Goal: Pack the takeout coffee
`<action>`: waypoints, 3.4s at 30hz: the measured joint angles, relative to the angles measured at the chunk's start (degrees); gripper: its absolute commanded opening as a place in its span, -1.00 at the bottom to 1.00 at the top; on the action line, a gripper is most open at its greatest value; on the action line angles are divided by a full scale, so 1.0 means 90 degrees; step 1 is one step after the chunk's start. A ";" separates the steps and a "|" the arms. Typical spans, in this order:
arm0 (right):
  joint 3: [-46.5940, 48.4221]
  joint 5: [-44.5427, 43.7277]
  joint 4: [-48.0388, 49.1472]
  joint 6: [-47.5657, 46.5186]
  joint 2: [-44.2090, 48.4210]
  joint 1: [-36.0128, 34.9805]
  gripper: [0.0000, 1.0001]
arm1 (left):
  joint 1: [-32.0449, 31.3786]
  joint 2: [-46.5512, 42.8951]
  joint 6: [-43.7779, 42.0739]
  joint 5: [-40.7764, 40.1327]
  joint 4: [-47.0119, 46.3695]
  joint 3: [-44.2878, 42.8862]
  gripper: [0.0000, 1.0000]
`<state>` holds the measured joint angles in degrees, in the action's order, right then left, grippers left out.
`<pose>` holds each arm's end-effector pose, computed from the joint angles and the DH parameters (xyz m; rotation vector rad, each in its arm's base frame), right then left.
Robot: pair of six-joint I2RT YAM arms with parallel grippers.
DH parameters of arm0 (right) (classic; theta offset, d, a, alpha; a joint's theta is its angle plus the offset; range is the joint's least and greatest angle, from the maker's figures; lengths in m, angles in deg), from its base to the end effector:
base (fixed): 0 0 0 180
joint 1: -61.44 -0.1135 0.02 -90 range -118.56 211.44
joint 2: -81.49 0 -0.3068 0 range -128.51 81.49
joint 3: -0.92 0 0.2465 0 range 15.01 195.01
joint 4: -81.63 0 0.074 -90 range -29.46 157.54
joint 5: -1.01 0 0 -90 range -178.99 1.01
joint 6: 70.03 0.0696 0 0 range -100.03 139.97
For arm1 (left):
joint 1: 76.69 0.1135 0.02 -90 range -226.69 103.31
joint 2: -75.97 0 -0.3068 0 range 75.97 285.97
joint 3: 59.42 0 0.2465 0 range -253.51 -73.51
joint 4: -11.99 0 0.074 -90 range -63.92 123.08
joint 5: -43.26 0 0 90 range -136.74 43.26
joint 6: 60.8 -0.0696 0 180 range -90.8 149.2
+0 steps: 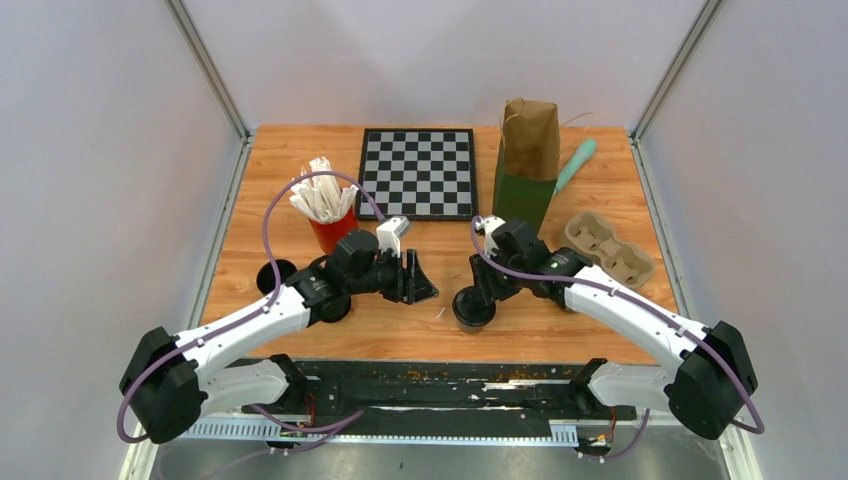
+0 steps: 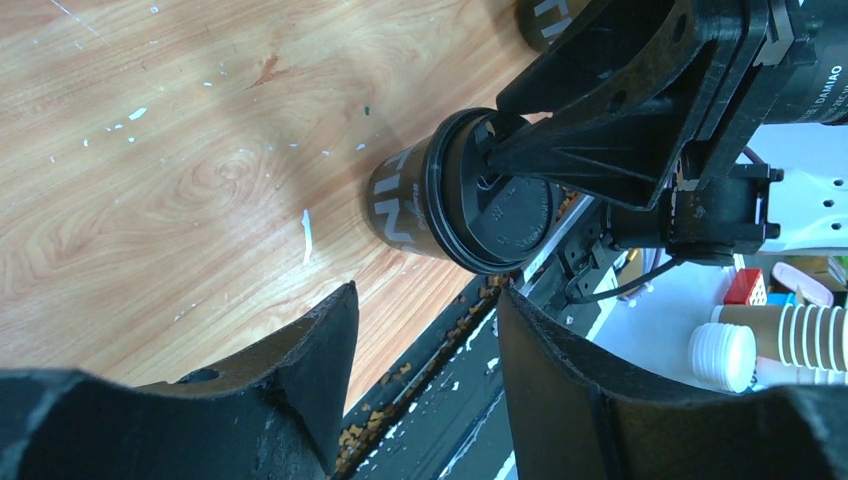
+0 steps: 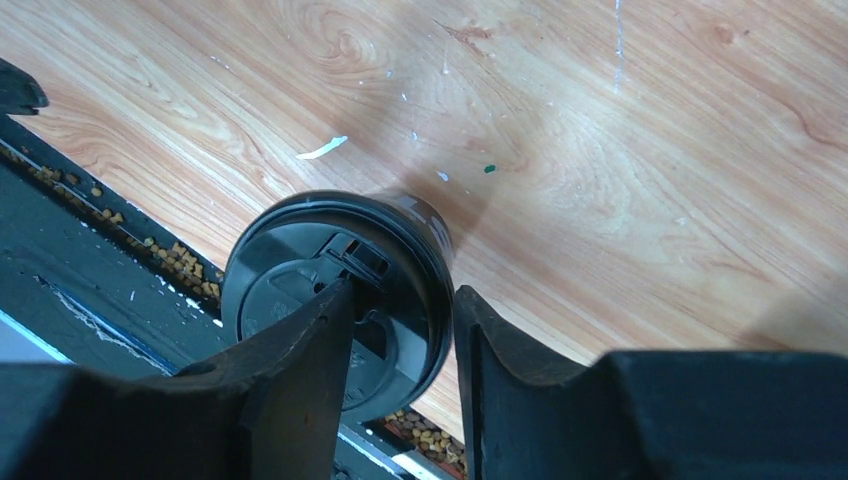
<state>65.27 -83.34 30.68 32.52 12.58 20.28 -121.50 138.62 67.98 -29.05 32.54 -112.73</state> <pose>0.1735 0.1608 0.2621 -0.6828 2.5160 0.4803 0.1581 -0.1869 0.2761 0.3268 2.2788 -1.1502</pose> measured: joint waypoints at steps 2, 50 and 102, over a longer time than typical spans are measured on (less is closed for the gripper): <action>-0.0112 0.0083 0.0117 -0.0005 -0.0002 0.0002 -0.25 | -0.0007 0.0029 0.0046 0.0000 -0.0102 0.0075 0.18; -0.0029 0.0886 -0.0010 0.0799 0.0442 -0.0408 0.11 | -0.0221 -0.0223 0.0865 0.0153 -0.1280 0.1275 0.36; -0.2161 -0.1314 0.0199 0.4143 0.0219 -0.3835 -0.77 | -0.0221 -0.2256 -0.0622 -0.1462 0.2195 0.0410 0.37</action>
<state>45.81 -95.17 32.47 69.81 14.55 -14.24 -123.49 118.32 62.39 -42.20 52.30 -109.04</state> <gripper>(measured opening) 0.196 0.691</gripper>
